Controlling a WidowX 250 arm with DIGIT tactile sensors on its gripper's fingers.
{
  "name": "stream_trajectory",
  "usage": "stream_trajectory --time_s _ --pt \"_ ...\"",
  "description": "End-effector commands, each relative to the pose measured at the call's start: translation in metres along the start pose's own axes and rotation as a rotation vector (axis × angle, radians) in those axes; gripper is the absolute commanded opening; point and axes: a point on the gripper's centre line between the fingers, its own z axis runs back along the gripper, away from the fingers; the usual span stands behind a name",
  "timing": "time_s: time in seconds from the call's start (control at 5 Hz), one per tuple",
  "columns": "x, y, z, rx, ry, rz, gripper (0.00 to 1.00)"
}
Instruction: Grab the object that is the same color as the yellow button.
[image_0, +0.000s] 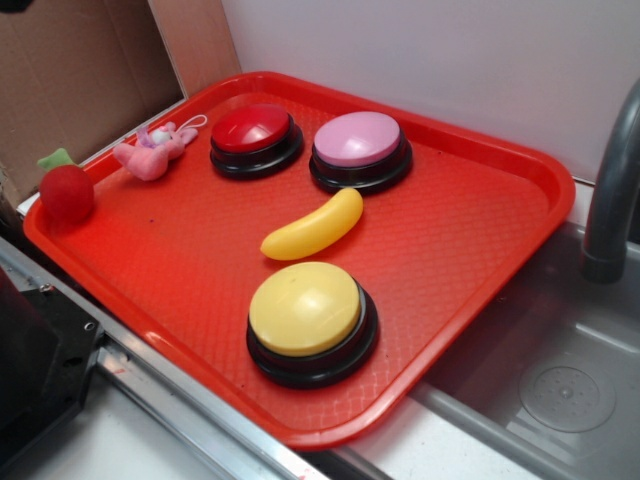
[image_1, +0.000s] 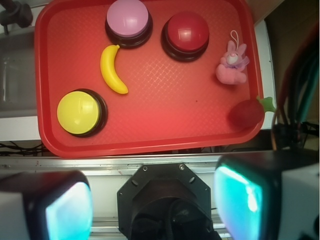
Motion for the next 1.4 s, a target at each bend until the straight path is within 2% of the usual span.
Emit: stream_trajectory --time_s 0.0,0.2,0.4,0.6,0.8,1.0,1.2 --pt "0.000 0.000 0.000 0.000 0.000 0.000 1.00" --pt "0.012 -0.001 -0.011 -0.008 -0.025 -0.039 1.00" --pt "0.034 -0.007 -0.026 -0.046 -0.034 -0.062 1.00" --pt "0.066 -0.014 -0.052 0.022 -0.027 -0.004 1.00" --pt "0.088 -0.025 -0.076 0.044 -0.061 0.071 1.00" --pt "0.102 -0.049 -0.114 0.074 -0.087 0.098 1.00" --pt "0.108 -0.057 -0.146 0.036 -0.068 0.148 1.00"
